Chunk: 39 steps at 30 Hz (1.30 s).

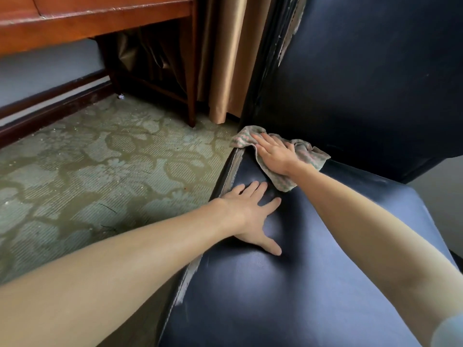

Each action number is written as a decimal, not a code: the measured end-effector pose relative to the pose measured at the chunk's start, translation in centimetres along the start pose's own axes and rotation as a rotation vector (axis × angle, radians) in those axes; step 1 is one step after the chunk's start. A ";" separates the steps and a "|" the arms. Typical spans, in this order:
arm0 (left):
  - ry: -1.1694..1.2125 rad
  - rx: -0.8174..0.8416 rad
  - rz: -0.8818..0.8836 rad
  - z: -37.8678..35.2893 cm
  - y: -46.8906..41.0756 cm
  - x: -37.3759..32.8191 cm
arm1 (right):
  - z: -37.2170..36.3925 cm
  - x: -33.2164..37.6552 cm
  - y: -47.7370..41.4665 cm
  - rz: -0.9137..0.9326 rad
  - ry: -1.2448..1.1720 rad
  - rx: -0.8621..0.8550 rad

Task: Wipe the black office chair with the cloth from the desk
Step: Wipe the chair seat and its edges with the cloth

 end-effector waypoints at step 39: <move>0.036 -0.140 -0.105 2.5 -7.2 -0.6 | 1.9 -5.5 0.4 0.128 -0.060 -0.024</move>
Point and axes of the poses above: each hand's wrist, its own y-axis away from the middle knuckle, its own z-axis out of the back of the hand, x = y × z, the point moved 6 cm from there along -y, towards the middle knuckle, and after that the axes turned 11 degrees about z, right-handed, at the moved point
